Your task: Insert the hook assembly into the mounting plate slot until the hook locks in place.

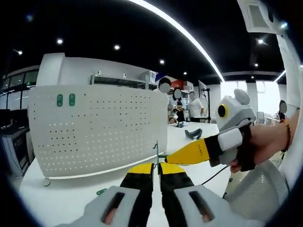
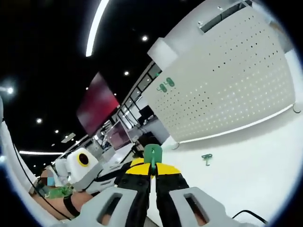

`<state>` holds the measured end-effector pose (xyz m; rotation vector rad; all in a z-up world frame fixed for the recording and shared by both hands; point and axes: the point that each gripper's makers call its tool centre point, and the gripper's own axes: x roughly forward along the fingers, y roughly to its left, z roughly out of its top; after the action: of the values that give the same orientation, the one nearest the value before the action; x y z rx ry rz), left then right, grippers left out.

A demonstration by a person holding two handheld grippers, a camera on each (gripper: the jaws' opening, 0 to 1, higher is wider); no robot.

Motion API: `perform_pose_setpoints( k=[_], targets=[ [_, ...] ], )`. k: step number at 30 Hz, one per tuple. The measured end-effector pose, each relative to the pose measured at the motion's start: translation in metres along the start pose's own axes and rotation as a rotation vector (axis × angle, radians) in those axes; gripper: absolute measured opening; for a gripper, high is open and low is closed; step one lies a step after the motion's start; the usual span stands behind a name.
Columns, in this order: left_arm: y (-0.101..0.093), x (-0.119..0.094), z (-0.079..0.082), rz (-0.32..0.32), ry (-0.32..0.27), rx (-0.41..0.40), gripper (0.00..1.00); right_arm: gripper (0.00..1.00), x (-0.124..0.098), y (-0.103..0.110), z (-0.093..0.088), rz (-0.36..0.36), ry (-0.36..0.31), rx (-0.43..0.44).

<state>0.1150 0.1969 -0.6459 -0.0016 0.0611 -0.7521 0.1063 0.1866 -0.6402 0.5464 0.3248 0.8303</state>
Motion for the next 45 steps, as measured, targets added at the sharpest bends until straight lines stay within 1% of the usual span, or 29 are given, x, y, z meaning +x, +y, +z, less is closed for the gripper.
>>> perform_pose_setpoints(
  k=[4,11,14,15,16,17,20,22,24,27,32,36,39,40,44,45],
  targets=[
    [0.003,-0.001,0.002,0.001,0.004,-0.018,0.05,0.01,0.002,0.002,0.002,-0.014,0.006,-0.046],
    [0.010,-0.007,0.003,0.015,0.012,-0.021,0.08,0.01,0.006,0.002,0.012,-0.038,-0.013,-0.121],
    [0.014,-0.012,0.006,0.024,0.010,-0.026,0.09,0.01,0.010,0.002,0.016,-0.046,-0.024,-0.137],
    [0.015,-0.014,0.008,0.025,0.002,-0.026,0.10,0.01,0.012,0.003,0.018,-0.045,-0.028,-0.136],
    [0.016,-0.017,0.014,0.023,-0.022,-0.023,0.10,0.01,0.013,0.004,0.020,-0.045,-0.031,-0.147],
    [0.017,-0.019,0.016,0.025,-0.029,-0.028,0.11,0.01,0.016,0.005,0.021,-0.054,-0.032,-0.167],
    [0.024,-0.024,0.013,0.038,-0.008,-0.016,0.12,0.01,0.022,0.007,0.023,-0.058,-0.033,-0.173],
    [0.028,-0.029,0.015,0.044,-0.017,-0.016,0.13,0.01,0.025,0.009,0.024,-0.060,-0.035,-0.186],
    [0.032,-0.033,0.016,0.043,-0.017,-0.017,0.14,0.01,0.029,0.010,0.025,-0.066,-0.041,-0.206],
    [0.038,-0.040,0.017,0.049,-0.014,-0.011,0.15,0.01,0.034,0.009,0.027,-0.099,-0.036,-0.255],
    [0.045,-0.051,0.019,0.053,-0.023,-0.016,0.17,0.01,0.042,0.009,0.030,-0.121,-0.044,-0.273],
    [0.047,-0.060,0.016,0.046,-0.007,-0.013,0.20,0.01,0.047,0.009,0.033,-0.143,-0.046,-0.287],
    [0.050,-0.066,0.019,0.051,-0.020,-0.004,0.23,0.01,0.050,0.007,0.035,-0.162,-0.047,-0.300],
    [0.053,-0.068,0.019,0.055,-0.021,-0.006,0.22,0.01,0.051,0.004,0.037,-0.184,-0.049,-0.290],
    [0.058,-0.074,0.018,0.057,-0.018,-0.001,0.23,0.01,0.056,0.004,0.041,-0.194,-0.061,-0.295],
    [0.059,-0.074,0.018,0.057,-0.017,0.002,0.24,0.01,0.058,0.003,0.042,-0.198,-0.065,-0.268]
  ],
)
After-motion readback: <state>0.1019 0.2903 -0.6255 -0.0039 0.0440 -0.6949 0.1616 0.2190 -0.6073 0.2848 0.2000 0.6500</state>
